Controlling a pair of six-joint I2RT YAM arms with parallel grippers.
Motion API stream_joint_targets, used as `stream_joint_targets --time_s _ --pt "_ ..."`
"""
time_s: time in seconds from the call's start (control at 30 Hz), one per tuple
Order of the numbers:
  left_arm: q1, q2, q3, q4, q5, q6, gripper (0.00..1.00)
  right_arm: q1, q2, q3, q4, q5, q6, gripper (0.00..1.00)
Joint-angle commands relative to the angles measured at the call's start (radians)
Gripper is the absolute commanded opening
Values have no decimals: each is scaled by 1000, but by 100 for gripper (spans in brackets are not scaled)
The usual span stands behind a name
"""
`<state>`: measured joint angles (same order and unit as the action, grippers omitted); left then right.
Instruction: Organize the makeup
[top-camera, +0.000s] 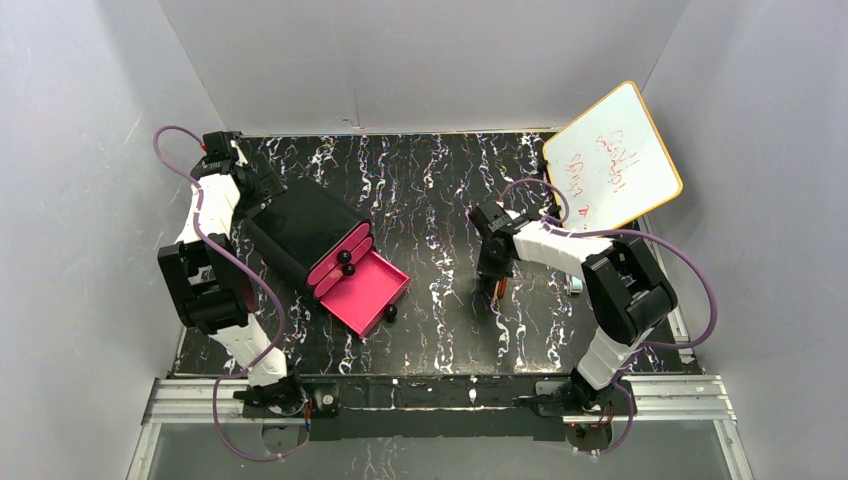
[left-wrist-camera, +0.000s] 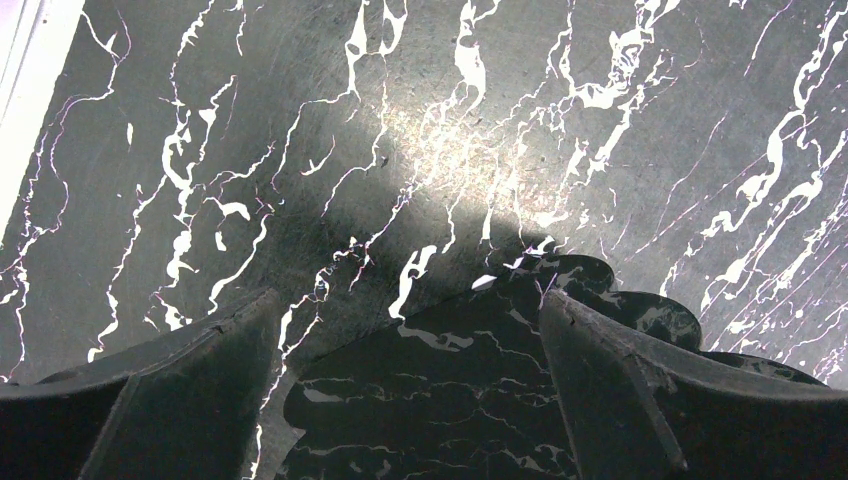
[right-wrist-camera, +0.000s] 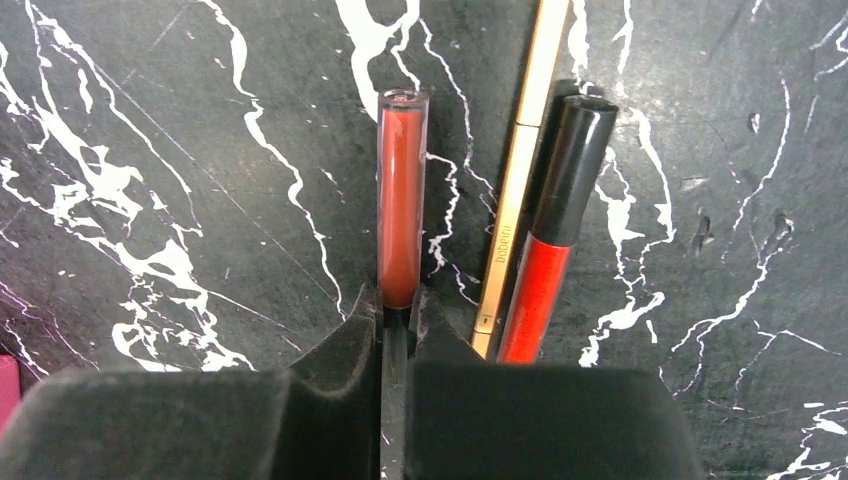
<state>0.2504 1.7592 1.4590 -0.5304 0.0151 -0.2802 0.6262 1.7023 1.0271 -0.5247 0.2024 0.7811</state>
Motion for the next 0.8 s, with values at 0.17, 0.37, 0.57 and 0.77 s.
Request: stream_joint_targets --time_s 0.17,0.37,0.57,0.77 --pt "-20 -19 -16 -65 17 26 98 263 42 308 -149 123 -170 1" --pt "-20 -22 -19 -66 19 25 98 347 120 566 -201 -98 -357 1" --pt "-20 -21 -14 -66 25 26 98 360 153 604 -181 -143 -404 1" --pt "-21 -24 -17 -64 29 24 98 406 215 631 -170 -175 -401 1"
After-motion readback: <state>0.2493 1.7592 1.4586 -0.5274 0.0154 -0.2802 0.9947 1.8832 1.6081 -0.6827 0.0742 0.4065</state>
